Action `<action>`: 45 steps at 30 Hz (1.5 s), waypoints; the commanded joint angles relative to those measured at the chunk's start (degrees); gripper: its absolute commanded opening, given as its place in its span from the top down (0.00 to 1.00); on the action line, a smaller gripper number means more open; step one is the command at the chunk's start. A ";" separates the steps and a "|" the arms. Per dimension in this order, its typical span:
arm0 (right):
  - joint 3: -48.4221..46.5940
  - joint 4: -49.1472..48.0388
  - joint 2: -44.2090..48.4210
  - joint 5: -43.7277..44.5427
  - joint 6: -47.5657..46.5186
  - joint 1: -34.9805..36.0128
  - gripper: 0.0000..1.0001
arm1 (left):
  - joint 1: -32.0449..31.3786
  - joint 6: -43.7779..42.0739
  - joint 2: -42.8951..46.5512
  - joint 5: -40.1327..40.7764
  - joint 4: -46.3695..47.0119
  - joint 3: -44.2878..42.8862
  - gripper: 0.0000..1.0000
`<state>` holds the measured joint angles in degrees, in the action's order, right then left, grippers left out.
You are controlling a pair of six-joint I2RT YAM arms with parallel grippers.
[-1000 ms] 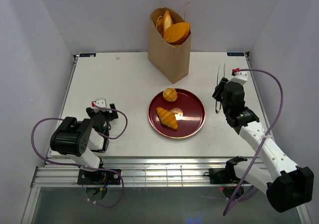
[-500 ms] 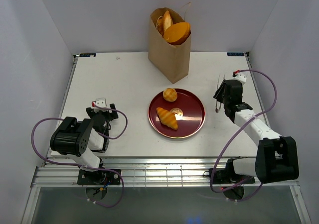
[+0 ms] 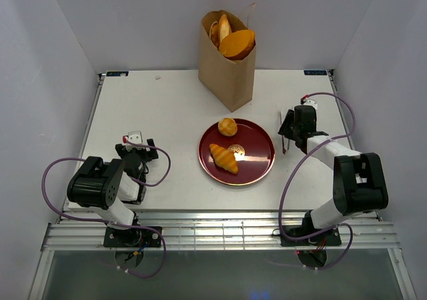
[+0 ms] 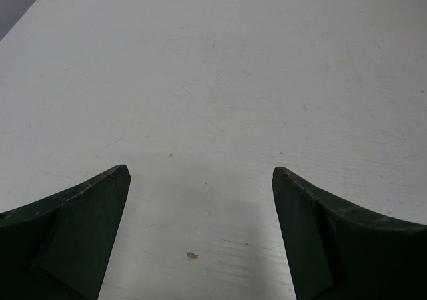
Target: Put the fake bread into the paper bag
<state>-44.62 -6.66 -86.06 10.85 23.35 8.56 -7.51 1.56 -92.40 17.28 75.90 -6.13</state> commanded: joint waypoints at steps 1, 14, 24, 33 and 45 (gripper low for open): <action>-2.93 -2.66 -1.12 -0.57 -1.56 -0.47 0.50 | 0.21 0.72 1.08 -0.75 5.58 -0.55 0.02; -4.24 0.32 -4.64 -1.18 -2.00 -0.82 0.43 | 0.30 0.72 0.99 -0.75 5.58 -0.46 0.02; -4.69 2.08 -6.40 -2.06 -2.35 -1.00 0.38 | 0.21 0.72 0.99 -0.75 5.58 -0.46 0.02; -5.47 3.93 -5.96 -2.33 -2.00 -1.09 0.32 | 0.21 0.72 0.99 -0.75 5.58 -0.46 0.02; -9.17 8.85 -1.66 -4.78 -3.84 -1.09 0.02 | 0.21 0.72 0.99 -0.75 5.58 -0.46 0.02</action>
<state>-51.20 0.89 -90.50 7.25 20.80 7.81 -7.51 1.56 -92.40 17.28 75.90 -6.13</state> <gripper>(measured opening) 0.983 0.979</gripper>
